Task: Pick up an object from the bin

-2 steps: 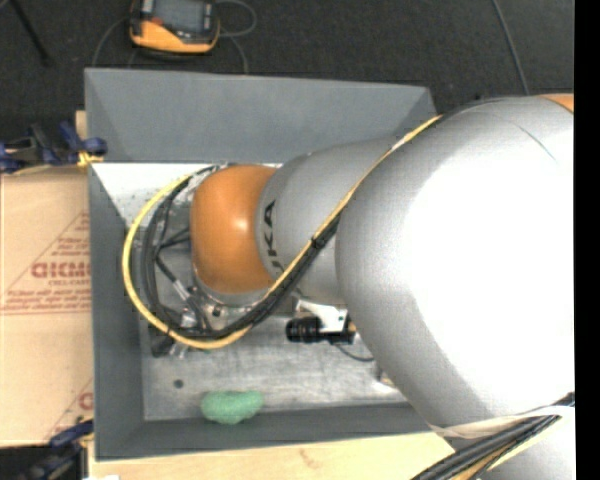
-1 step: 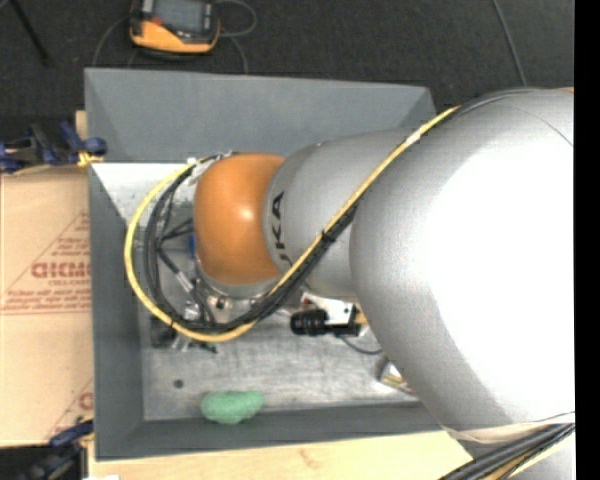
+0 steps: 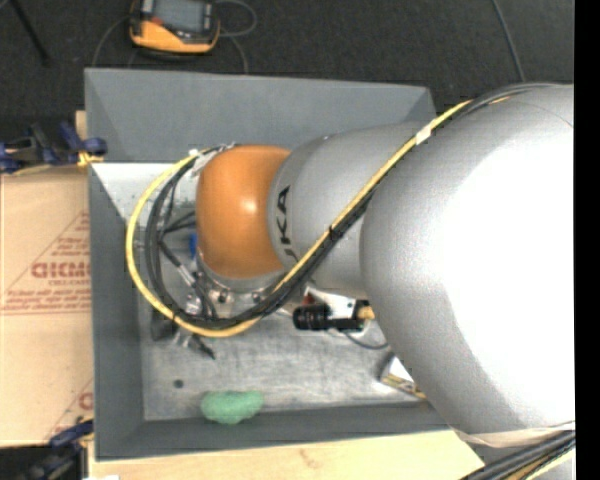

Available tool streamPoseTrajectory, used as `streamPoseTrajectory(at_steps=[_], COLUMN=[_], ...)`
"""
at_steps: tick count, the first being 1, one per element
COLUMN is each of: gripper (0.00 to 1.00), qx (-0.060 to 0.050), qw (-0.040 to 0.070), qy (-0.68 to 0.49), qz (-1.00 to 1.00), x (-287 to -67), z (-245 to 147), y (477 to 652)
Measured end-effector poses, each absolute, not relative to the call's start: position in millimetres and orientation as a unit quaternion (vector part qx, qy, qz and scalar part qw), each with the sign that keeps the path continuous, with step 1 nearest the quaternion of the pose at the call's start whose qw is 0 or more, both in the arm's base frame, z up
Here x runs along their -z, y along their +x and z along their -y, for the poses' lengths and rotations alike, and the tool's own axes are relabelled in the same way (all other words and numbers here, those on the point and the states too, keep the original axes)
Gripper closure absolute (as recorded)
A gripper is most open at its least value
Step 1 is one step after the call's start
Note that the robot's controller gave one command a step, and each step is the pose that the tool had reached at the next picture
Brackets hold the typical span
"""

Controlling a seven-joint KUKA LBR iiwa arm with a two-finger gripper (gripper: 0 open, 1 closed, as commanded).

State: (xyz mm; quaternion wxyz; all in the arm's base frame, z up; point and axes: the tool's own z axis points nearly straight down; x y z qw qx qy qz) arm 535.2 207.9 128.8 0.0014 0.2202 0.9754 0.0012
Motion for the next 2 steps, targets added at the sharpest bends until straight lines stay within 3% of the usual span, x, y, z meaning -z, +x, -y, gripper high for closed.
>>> streamPoseTrajectory(at_steps=[2], gripper=[1.00], qx=[0.000], qw=[-0.001], qy=[0.220], qz=[-0.976], x=[-160.9], z=[-207.1], y=[534.5])
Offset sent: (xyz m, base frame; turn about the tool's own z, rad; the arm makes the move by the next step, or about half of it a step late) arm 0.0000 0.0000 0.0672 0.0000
